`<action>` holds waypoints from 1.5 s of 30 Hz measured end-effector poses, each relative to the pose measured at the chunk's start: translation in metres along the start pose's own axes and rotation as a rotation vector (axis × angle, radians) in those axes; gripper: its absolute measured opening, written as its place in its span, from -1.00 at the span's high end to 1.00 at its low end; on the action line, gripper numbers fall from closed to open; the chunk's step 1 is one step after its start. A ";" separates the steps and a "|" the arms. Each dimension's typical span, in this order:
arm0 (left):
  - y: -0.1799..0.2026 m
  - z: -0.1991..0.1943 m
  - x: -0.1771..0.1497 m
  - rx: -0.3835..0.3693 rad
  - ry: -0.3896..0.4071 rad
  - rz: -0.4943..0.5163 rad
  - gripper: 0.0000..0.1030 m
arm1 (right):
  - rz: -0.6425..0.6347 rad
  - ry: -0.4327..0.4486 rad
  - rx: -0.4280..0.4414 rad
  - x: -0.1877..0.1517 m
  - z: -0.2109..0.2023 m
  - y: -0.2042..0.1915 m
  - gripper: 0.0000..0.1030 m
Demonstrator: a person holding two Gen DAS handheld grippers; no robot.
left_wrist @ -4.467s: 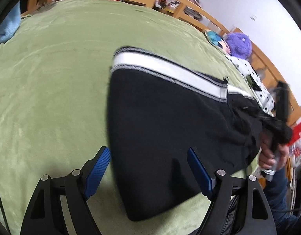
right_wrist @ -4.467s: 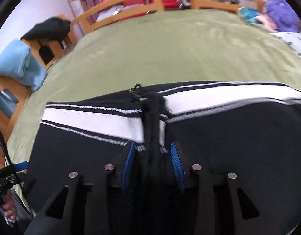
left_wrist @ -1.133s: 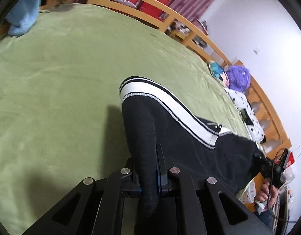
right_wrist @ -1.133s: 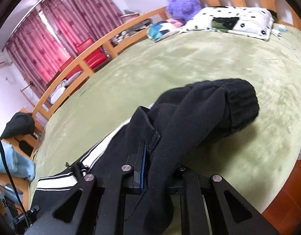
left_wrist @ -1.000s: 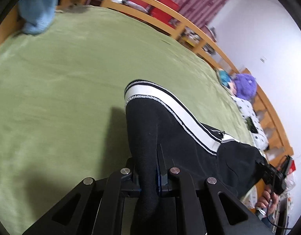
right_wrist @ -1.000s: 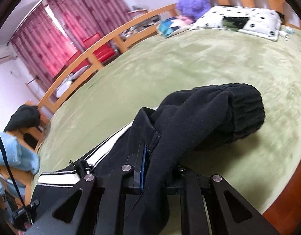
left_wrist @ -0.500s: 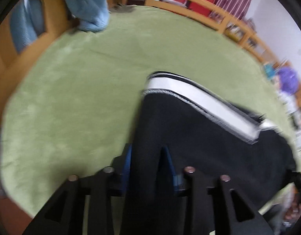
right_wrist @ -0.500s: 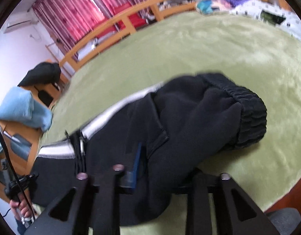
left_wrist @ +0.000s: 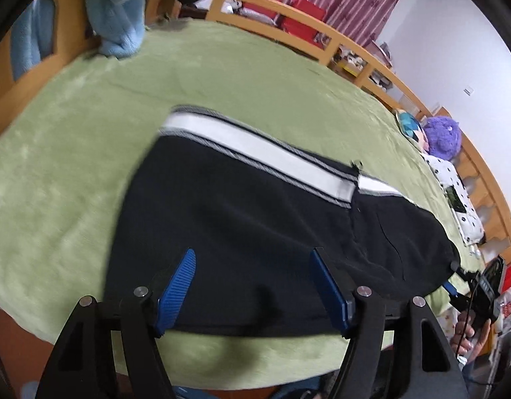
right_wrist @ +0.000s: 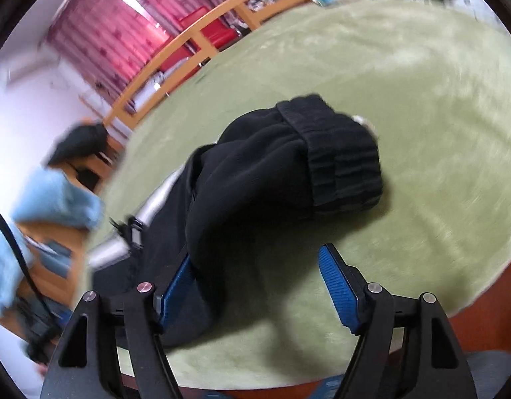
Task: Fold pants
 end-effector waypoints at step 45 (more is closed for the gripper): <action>0.076 0.052 -0.042 0.101 -0.004 0.192 -0.52 | -0.443 0.057 -0.301 0.050 0.007 -0.061 -0.24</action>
Point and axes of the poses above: each gripper's, at about its wrist camera, not at the fingertips, and z roughly the way its jaws point, y to its right, x to its top, the point moved 10 cm from there along z, roughly the way its jaws point, and after that the axes turned 15 degrees about x, right-handed, at the moved point
